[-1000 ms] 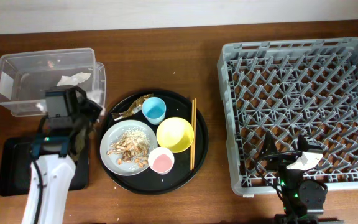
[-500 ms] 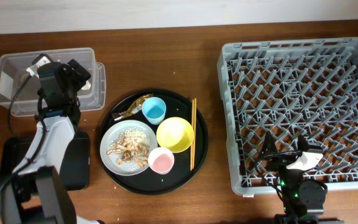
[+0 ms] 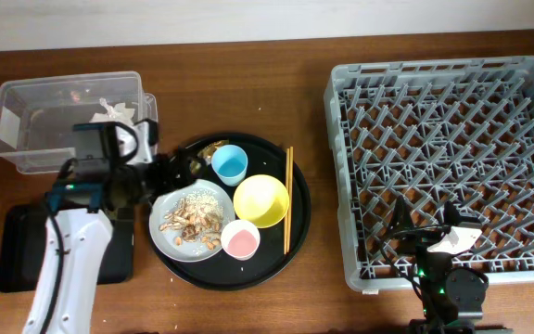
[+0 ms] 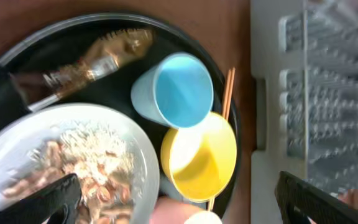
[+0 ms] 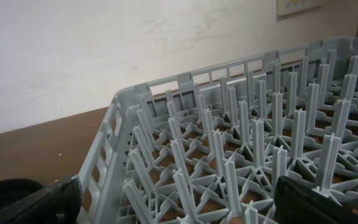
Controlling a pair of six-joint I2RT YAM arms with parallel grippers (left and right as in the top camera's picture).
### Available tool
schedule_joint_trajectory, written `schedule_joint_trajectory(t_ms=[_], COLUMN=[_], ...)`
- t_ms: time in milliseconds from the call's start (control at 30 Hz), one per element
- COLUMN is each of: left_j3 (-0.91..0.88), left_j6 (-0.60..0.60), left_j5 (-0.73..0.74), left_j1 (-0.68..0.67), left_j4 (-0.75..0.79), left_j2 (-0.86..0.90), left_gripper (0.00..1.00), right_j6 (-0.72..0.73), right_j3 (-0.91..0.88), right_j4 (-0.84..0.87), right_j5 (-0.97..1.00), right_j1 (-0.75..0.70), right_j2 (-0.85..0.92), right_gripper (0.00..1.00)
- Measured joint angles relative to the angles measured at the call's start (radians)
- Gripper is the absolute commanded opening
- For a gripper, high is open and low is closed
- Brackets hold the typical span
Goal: Sort waste into correct bins and load items into the dishwasher rack
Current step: 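Reach the left gripper back to the tray and grasp the snack wrapper, then move the wrapper over the clear bin and release it with the left gripper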
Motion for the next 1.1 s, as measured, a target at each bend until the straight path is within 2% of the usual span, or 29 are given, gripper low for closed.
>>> schedule_joint_trajectory(t_ms=[133,200,300,367,433,500,633,800,833,933,1033,1100], left_j3=[0.000,0.000,-0.001,-0.001,-0.002,-0.002,-0.002,-0.002,-0.002,-0.002,-0.002,-0.002], left_j6=[0.011,0.009,-0.118,-0.263,-0.358,-0.477,-0.542,-0.546,-0.546,-0.549,-0.552,-0.555], left_j5=[-0.276,-0.397,-0.542,-0.568,-0.575,-0.574,-0.443,-0.431,-0.443,-0.451,-0.455,-0.477], left_j1=[-0.184,-0.199,-0.191,-0.185,-0.179,-0.147,-0.102,-0.101,-0.101,-0.100,-0.101,-0.100], left_j4=[-0.053,-0.052,0.023,0.116,0.188,0.210,0.303,0.314,0.309,0.308,0.327,0.330], left_j2=[0.000,0.017,0.158,0.217,0.235,0.245,0.340,0.391,0.391,0.421,0.434,0.435], left_gripper=[0.99,0.99,0.99,0.99,0.98,0.94,0.93,0.91,0.83,0.82,0.64,0.47], right_j6=[0.000,0.000,-0.001,0.000,-0.001,-0.001,-0.001,-0.001,0.000,-0.001,-0.001,-0.001], right_j3=[0.000,0.000,0.000,0.000,0.000,0.000,0.000,0.000,0.000,0.000,0.000,0.000], right_j4=[0.000,0.000,0.000,0.000,0.000,0.000,0.000,0.000,0.000,0.000,0.000,0.000], right_j5=[0.000,0.000,0.000,0.000,0.000,0.000,0.000,0.000,0.000,0.000,0.000,0.000], right_j1=[0.000,0.000,0.000,0.000,0.000,0.000,0.000,0.000,0.000,0.000,0.000,0.000], right_j2=[0.000,0.000,0.000,-0.001,-0.001,-0.001,-0.001,-0.001,-0.001,-0.001,-0.001,-0.001], right_gripper=[0.98,0.99,0.99,0.99,0.99,0.99,0.99,0.99,0.99,0.99,0.99,0.99])
